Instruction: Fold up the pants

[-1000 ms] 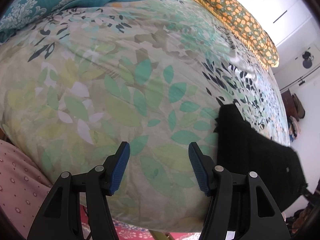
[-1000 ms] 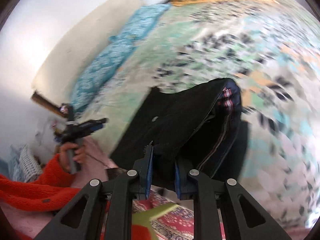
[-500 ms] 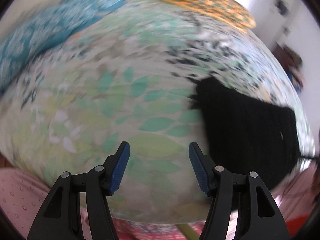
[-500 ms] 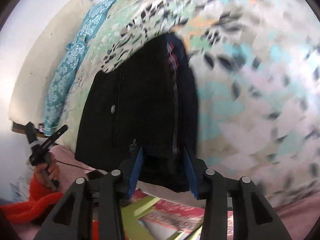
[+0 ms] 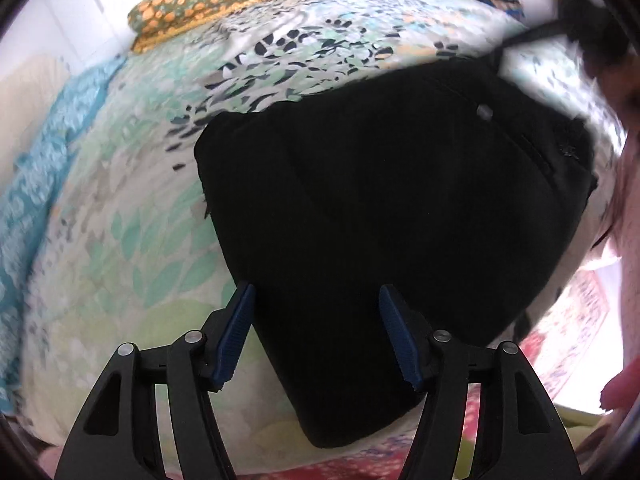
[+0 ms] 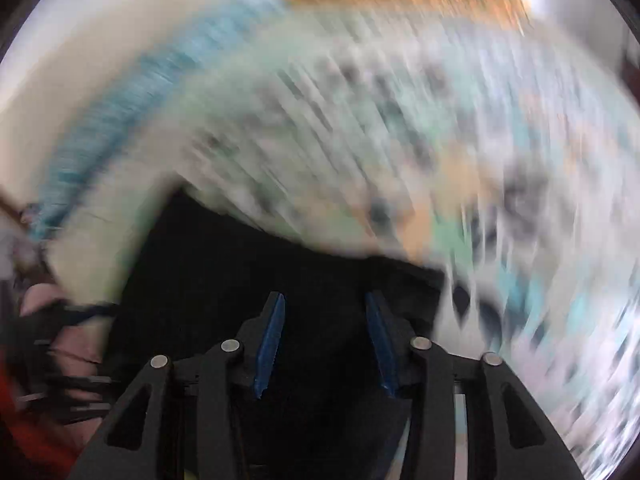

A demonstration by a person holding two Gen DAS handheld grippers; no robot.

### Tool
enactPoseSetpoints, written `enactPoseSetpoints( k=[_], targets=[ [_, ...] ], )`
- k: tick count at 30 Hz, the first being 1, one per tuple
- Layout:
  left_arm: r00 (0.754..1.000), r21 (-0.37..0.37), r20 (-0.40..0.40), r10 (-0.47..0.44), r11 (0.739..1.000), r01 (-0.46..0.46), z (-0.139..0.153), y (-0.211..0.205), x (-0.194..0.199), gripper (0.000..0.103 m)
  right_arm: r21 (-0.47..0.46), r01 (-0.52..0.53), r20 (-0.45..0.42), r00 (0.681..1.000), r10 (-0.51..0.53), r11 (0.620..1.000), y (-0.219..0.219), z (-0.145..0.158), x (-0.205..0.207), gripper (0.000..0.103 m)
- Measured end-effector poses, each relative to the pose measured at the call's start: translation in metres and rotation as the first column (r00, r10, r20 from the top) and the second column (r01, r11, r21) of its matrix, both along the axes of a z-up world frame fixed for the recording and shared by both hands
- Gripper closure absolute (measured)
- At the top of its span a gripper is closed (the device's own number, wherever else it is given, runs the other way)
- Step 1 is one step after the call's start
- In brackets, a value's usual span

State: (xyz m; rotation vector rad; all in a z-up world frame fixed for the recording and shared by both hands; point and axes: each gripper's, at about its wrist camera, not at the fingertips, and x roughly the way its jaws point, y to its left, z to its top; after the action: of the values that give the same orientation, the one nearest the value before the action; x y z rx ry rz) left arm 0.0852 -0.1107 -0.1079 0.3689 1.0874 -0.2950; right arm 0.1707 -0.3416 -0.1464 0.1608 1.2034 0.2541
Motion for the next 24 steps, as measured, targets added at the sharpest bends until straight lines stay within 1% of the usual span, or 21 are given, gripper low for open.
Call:
enactPoseSetpoints(
  k=[1,2,3,5,6,7,8,9,11,13,14,16,17,19,21,24],
  targets=[
    [1.000,-0.026,-0.011,0.012,1.000,-0.013,0.001,0.005,0.000,0.036,0.040,0.032,0.011,0.999,-0.032,0.999,-0.007,-0.005,0.000,0.062],
    [1.000,-0.035,-0.013,0.018,0.999,-0.019,0.001,0.006,0.000,0.035,0.079,0.045,0.025,0.999,-0.047,0.996,-0.013,-0.003,-0.001,0.062],
    [1.000,-0.047,-0.013,0.025,0.999,-0.026,0.002,0.008,-0.001,0.035,0.080,0.042,0.025,0.999,-0.045,0.996,-0.015,0.001,-0.002,0.062],
    [0.999,-0.064,-0.014,0.036,0.997,-0.037,0.005,0.012,-0.005,0.035,0.053,0.037,0.039,0.998,-0.039,0.998,-0.016,0.015,-0.008,0.062],
    [0.999,-0.078,-0.016,0.043,0.996,-0.045,0.008,0.013,-0.006,0.035,0.029,0.027,0.061,0.998,-0.029,0.999,-0.015,0.027,-0.016,0.060],
    [0.999,-0.093,-0.019,0.051,0.994,-0.052,0.012,0.014,-0.006,0.035,0.008,0.017,0.084,0.996,-0.018,1.000,-0.014,0.039,-0.025,0.060],
    [0.998,-0.125,-0.016,0.065,0.990,-0.066,0.017,0.016,-0.005,0.035,-0.001,0.008,0.100,0.995,-0.008,1.000,-0.010,0.048,-0.032,0.060],
    [0.997,-0.144,-0.012,0.073,0.987,-0.074,0.021,0.018,-0.005,0.033,0.001,-0.014,0.126,0.992,0.014,1.000,-0.004,0.062,-0.048,0.059],
    [0.996,-0.177,0.002,0.092,0.980,-0.091,0.028,0.020,-0.005,0.029,-0.005,-0.045,0.169,0.985,0.045,0.999,0.002,0.078,-0.075,0.054],
    [0.996,-0.163,0.012,0.093,0.983,-0.090,0.029,0.016,-0.004,0.027,-0.025,-0.067,0.171,0.983,0.070,0.997,0.014,0.078,-0.099,0.054],
    [0.996,-0.132,0.006,0.090,0.987,-0.089,0.025,0.012,-0.003,0.027,-0.035,-0.078,0.145,0.986,0.082,0.996,0.017,0.069,-0.108,0.054],
    [0.995,-0.064,-0.020,0.100,0.993,-0.101,0.015,0.006,-0.002,0.027,-0.071,-0.091,0.064,0.993,0.096,0.993,0.023,0.045,-0.117,0.053],
    [0.993,-0.034,-0.044,0.107,0.994,-0.108,0.008,0.003,-0.002,0.027,-0.104,-0.085,0.037,0.995,0.089,0.991,0.027,0.029,-0.124,0.053],
    [0.992,-0.016,-0.053,0.114,0.993,-0.115,0.005,0.001,-0.003,0.027,-0.138,-0.069,0.070,0.994,0.079,0.988,0.032,0.023,-0.130,0.053],
    [0.992,0.011,-0.045,0.118,0.993,-0.117,0.007,-0.001,-0.003,0.025,-0.178,-0.076,0.076,0.993,0.091,0.981,0.040,0.026,-0.131,0.051],
    [0.991,0.027,-0.043,0.124,0.992,-0.123,0.006,-0.003,-0.002,0.024,-0.160,-0.063,0.070,0.995,0.075,0.985,0.040,0.025,-0.130,0.045]
  ],
)
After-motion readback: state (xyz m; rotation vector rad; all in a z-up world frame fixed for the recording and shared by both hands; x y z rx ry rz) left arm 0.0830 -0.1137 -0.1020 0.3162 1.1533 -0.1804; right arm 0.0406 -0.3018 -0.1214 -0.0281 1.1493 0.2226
